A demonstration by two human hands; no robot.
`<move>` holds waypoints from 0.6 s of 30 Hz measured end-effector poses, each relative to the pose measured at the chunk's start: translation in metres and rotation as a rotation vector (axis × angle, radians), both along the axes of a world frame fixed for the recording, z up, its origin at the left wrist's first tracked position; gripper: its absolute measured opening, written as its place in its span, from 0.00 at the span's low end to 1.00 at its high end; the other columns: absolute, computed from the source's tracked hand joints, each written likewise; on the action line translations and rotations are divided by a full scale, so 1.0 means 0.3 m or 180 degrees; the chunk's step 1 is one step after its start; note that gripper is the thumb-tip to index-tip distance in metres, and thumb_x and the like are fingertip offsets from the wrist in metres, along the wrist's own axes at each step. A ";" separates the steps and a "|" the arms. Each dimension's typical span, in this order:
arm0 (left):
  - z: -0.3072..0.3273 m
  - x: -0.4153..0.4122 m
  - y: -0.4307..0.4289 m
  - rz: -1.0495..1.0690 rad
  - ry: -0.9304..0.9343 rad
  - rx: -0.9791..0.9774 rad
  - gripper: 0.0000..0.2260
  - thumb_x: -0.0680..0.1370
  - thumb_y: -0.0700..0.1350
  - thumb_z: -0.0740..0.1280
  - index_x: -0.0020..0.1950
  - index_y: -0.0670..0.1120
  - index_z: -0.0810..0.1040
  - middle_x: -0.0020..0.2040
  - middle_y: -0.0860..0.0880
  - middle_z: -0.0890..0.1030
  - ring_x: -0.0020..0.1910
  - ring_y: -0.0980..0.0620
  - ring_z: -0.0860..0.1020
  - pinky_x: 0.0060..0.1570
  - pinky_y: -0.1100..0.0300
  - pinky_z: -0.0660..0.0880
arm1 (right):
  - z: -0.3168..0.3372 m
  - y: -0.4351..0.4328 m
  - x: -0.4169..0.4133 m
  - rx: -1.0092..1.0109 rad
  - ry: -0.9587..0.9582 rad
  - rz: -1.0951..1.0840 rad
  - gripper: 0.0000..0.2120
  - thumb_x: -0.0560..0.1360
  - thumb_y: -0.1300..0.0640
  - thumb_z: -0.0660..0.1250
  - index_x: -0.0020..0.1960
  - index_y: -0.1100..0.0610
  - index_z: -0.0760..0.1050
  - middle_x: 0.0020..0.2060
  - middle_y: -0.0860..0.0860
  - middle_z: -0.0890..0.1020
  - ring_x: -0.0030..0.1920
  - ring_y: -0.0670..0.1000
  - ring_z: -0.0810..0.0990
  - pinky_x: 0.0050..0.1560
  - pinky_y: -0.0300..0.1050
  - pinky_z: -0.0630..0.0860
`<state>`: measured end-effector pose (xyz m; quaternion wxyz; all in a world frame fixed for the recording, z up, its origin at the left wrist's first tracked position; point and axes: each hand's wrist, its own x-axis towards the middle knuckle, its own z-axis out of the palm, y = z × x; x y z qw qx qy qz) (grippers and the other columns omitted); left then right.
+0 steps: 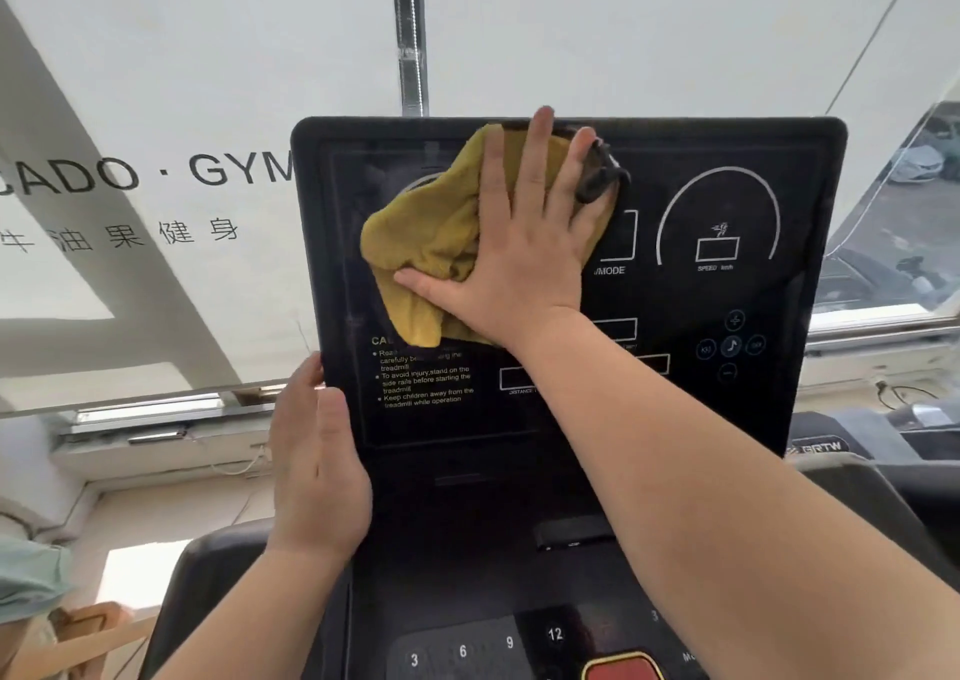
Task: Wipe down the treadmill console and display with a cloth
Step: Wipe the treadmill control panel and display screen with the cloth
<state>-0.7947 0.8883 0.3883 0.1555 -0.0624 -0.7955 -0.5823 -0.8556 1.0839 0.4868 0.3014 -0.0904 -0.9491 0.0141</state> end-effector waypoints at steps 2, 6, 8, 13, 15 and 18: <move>0.015 -0.001 0.045 0.0167 0.0088 -0.0258 0.31 0.81 0.63 0.44 0.80 0.50 0.61 0.76 0.53 0.66 0.77 0.56 0.60 0.78 0.48 0.55 | -0.070 -0.025 0.026 0.0317 -0.0081 0.0402 0.60 0.66 0.15 0.52 0.84 0.51 0.41 0.82 0.62 0.40 0.80 0.72 0.36 0.73 0.79 0.40; 0.045 -0.018 0.095 0.0374 0.0149 -0.0423 0.36 0.80 0.63 0.42 0.81 0.42 0.57 0.80 0.43 0.62 0.79 0.51 0.56 0.79 0.50 0.49 | -0.275 0.043 0.147 0.0819 -0.0117 0.0963 0.50 0.71 0.23 0.58 0.84 0.46 0.45 0.83 0.57 0.43 0.81 0.69 0.39 0.74 0.74 0.37; 0.044 -0.012 0.102 0.0384 0.0162 -0.0502 0.37 0.80 0.63 0.42 0.82 0.41 0.55 0.80 0.41 0.61 0.80 0.46 0.55 0.79 0.53 0.47 | -0.357 0.134 0.213 0.1001 -0.0137 0.0879 0.50 0.72 0.24 0.59 0.84 0.45 0.44 0.83 0.56 0.41 0.81 0.69 0.41 0.74 0.74 0.38; 0.035 0.006 0.101 0.0178 0.0046 -0.0615 0.37 0.79 0.63 0.42 0.82 0.43 0.49 0.82 0.44 0.56 0.80 0.56 0.49 0.74 0.69 0.39 | -0.326 0.342 0.249 0.0538 -0.0221 0.0163 0.53 0.70 0.24 0.57 0.84 0.47 0.39 0.83 0.58 0.41 0.80 0.72 0.40 0.71 0.82 0.46; 0.045 -0.001 0.080 0.0078 -0.0032 -0.0616 0.37 0.78 0.64 0.41 0.83 0.43 0.50 0.82 0.45 0.57 0.80 0.55 0.49 0.72 0.71 0.38 | -0.230 0.361 0.203 0.0282 -0.0214 -0.0137 0.56 0.68 0.21 0.56 0.84 0.49 0.40 0.83 0.60 0.41 0.80 0.71 0.39 0.72 0.82 0.45; 0.052 -0.005 0.044 -0.0050 -0.0027 -0.0715 0.38 0.78 0.64 0.42 0.82 0.43 0.51 0.81 0.45 0.58 0.80 0.52 0.52 0.72 0.73 0.40 | -0.082 0.323 0.115 -0.0023 -0.0051 -0.0535 0.62 0.65 0.14 0.52 0.83 0.51 0.37 0.82 0.62 0.40 0.80 0.71 0.39 0.73 0.79 0.42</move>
